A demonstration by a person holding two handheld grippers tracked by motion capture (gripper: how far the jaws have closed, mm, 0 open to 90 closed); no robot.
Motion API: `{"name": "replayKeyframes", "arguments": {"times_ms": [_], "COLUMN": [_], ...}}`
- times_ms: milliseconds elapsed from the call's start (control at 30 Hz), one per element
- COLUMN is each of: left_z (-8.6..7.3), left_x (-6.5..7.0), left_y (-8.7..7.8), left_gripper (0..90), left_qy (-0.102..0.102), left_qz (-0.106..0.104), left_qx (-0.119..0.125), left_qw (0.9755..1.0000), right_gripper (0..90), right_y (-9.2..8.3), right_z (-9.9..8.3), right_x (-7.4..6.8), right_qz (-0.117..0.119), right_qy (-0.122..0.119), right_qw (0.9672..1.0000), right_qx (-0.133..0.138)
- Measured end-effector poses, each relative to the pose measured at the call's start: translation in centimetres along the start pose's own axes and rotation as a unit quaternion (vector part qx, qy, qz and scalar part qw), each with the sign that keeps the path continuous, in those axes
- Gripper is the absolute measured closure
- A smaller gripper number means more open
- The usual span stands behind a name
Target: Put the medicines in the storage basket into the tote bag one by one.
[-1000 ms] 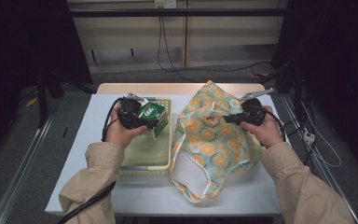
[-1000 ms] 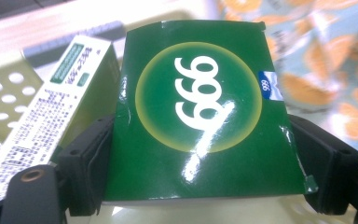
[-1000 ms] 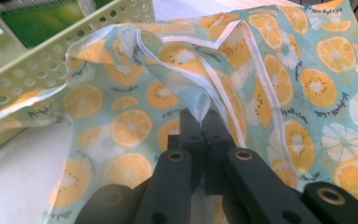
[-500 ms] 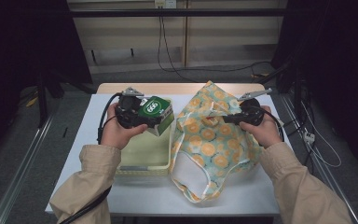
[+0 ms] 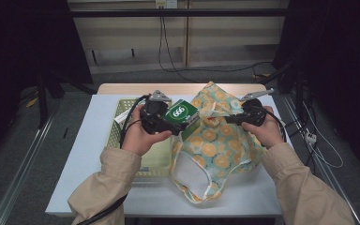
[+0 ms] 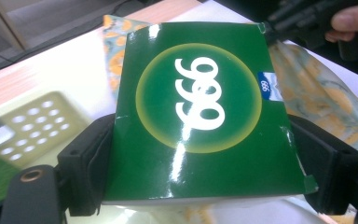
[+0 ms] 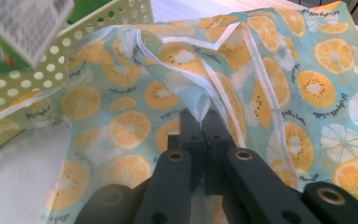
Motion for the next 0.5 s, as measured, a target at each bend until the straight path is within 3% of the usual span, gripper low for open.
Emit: {"name": "replayKeyframes", "arguments": {"times_ms": [167, 200, 233, 300, 333, 367, 500], "left_z": [-0.5, -0.7, -0.9, -1.4, -1.6, -1.8, -2.4], "left_x": [2.3, 2.5, 3.0, 3.7, 3.7, 4.2, 5.0], "left_y": [1.8, 2.2, 2.7, 3.7, 4.3, 4.8, 6.8], "left_gripper": [17.0, 17.0, 17.0, 17.0, 17.0, 17.0, 17.0], "left_qy": [0.018, 0.019, 0.023, 0.019, 0.019, 0.02, 0.022], "left_qz": [-0.019, -0.006, -0.024, -0.034, -0.021, -0.039, -0.047], "left_qx": [-0.009, -0.013, -0.015, -0.021, -0.025, -0.024, -0.036], "left_qw": [0.9996, 0.9997, 0.9993, 0.999, 0.9993, 0.9987, 0.998], "right_gripper": [90.0, 90.0, 90.0, 90.0, 90.0, 90.0, 90.0], "right_y": [-0.1, -0.1, -0.2, -0.2, -0.2, -0.2, -0.3], "right_z": [0.1, 0.1, 0.1, 0.1, 0.1, 0.2, 0.1], "right_x": [0.1, 0.1, 0.1, 0.0, 0.0, 0.0, 0.1], "right_qz": [0.0, 0.0, 0.0, 0.0, -0.001, -0.002, -0.002], "right_qy": [0.005, 0.004, 0.003, 0.002, 0.002, 0.002, 0.001], "right_qw": [1.0, 1.0, 1.0, 1.0, 1.0, 1.0, 1.0], "right_qx": [0.004, 0.004, 0.004, 0.004, 0.005, 0.005, 0.004]}}
Point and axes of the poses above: each handheld gripper's, and its own axes: y roughly forward along the jaws, z roughly out of its top, x roughly to its right, the point moved 10 cm from there along y, roughly forward along the jaws, and after that the axes turned 1 degree about -z, right-handed, at the moved point
